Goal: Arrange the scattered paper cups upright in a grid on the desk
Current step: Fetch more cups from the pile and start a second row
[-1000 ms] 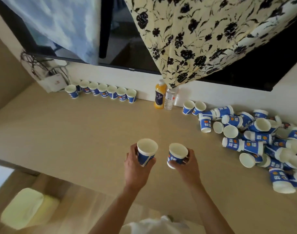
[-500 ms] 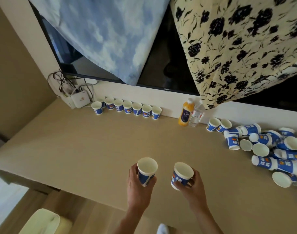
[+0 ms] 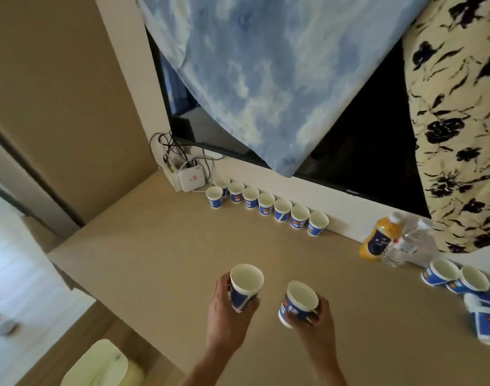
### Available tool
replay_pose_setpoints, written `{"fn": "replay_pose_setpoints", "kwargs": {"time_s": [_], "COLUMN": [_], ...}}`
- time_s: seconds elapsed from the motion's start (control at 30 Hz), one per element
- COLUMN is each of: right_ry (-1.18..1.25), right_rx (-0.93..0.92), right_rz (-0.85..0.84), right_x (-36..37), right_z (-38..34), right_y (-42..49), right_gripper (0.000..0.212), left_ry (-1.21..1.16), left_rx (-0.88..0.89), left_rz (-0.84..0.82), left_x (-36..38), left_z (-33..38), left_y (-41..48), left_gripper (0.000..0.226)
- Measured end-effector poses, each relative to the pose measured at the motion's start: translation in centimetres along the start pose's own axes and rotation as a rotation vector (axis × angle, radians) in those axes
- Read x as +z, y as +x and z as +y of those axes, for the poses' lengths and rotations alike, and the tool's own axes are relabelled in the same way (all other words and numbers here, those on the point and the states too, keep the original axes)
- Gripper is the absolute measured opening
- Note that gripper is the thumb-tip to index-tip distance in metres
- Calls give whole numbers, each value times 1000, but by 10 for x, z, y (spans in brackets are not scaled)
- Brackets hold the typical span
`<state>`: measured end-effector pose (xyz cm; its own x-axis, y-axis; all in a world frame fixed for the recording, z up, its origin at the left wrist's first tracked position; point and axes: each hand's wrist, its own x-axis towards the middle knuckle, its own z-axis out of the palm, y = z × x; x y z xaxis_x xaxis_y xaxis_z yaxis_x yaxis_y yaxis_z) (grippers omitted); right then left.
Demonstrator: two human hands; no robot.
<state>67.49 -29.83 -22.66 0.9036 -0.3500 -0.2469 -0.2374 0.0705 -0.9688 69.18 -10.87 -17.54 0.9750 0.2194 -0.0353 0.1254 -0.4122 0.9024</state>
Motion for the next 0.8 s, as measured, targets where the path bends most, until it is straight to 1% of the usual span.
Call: {"fn": "replay_pose_setpoints", "kwargs": {"time_s": [0.17,0.23,0.37,0.5,0.63,0.8], "right_ry": [-57,-72,-77,-116,-192,-267], "right_rx": [2,22,61,87,36,-45], "right_rz": [-19,-17,26,74,92,119], "right_x": [46,67,118,178,237,286], "right_z": [2,5,0,4,7,12], "right_y": [26,41,74,126,184,246], "right_gripper": [69,68,74,69,63,60], "left_ry": [15,21,51,48,6,-39], "left_rx": [-61,-80,-110,-126,-144,-153], "left_rz": [23,1,-68,-126,-159,-171], "left_x": [-22,-28,-44,-61,-71,-71], "left_z": [-20,-34,-53,-73,-89,-101], "left_y": [46,68,109,159,204,240], "left_gripper": [61,59,59,61,57,59]}}
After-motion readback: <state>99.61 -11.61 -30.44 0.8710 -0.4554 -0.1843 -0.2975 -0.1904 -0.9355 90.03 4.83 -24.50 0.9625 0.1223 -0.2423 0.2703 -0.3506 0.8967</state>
